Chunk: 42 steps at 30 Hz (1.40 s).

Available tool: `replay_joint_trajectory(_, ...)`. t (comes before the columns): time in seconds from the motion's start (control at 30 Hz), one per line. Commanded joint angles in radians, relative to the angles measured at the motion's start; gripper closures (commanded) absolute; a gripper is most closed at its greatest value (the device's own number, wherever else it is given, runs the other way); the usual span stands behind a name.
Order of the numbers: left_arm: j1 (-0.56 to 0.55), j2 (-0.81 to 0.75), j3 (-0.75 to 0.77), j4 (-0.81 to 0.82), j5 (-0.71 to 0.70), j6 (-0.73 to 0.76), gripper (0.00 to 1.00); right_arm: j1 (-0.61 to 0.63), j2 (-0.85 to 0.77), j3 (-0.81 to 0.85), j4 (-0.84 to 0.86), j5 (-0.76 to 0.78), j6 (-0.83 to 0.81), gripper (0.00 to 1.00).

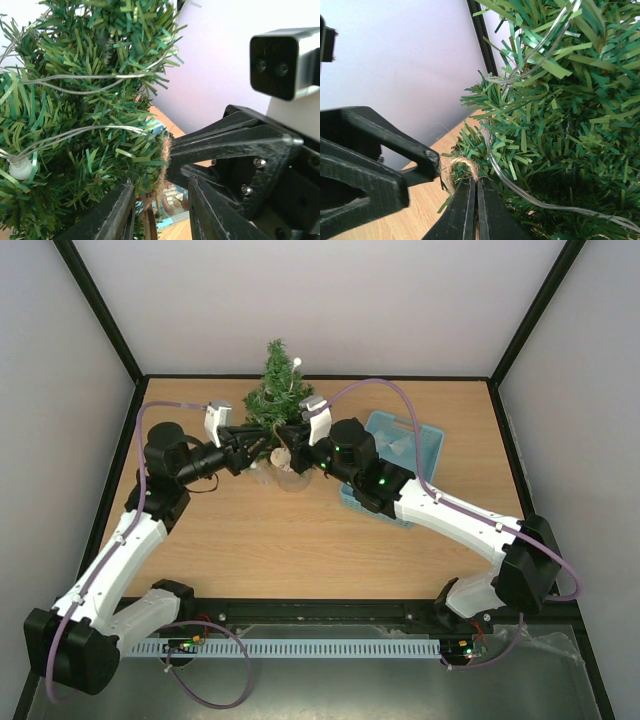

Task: Decorate the small christmas tree
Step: Hang the decoration item on the Christmas tree.

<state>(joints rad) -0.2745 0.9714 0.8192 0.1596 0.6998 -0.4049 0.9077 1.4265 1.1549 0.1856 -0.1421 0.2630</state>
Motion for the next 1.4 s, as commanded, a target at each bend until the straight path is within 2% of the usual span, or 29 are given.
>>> replay_joint_trajectory(0.0,0.004,0.015,-0.015,0.043,0.022,-0.02,0.67,0.005,-0.027,0.027,0.029,-0.021,0.02,0.98)
replay_joint_trajectory(0.4,0.003,0.052,-0.011,0.065,0.008,-0.01,0.58,0.005,-0.03,0.035,0.042,-0.044,0.029,0.98)
replay_joint_trajectory(0.6,0.003,0.076,0.011,0.06,0.0,0.004,0.58,0.006,-0.025,0.037,0.045,-0.054,0.034,0.98)
replay_joint_trajectory(0.73,0.001,0.085,0.007,0.094,0.018,-0.007,0.64,0.005,-0.023,0.037,0.042,-0.054,0.033,0.98)
replay_joint_trajectory(1.0,0.0,0.085,0.003,0.169,0.066,-0.042,0.97,0.005,-0.02,0.043,0.038,-0.051,0.033,0.98)
replay_joint_trajectory(1.37,-0.003,0.102,0.05,0.098,0.009,-0.023,0.98,0.005,-0.015,0.058,0.01,0.002,0.02,0.98)
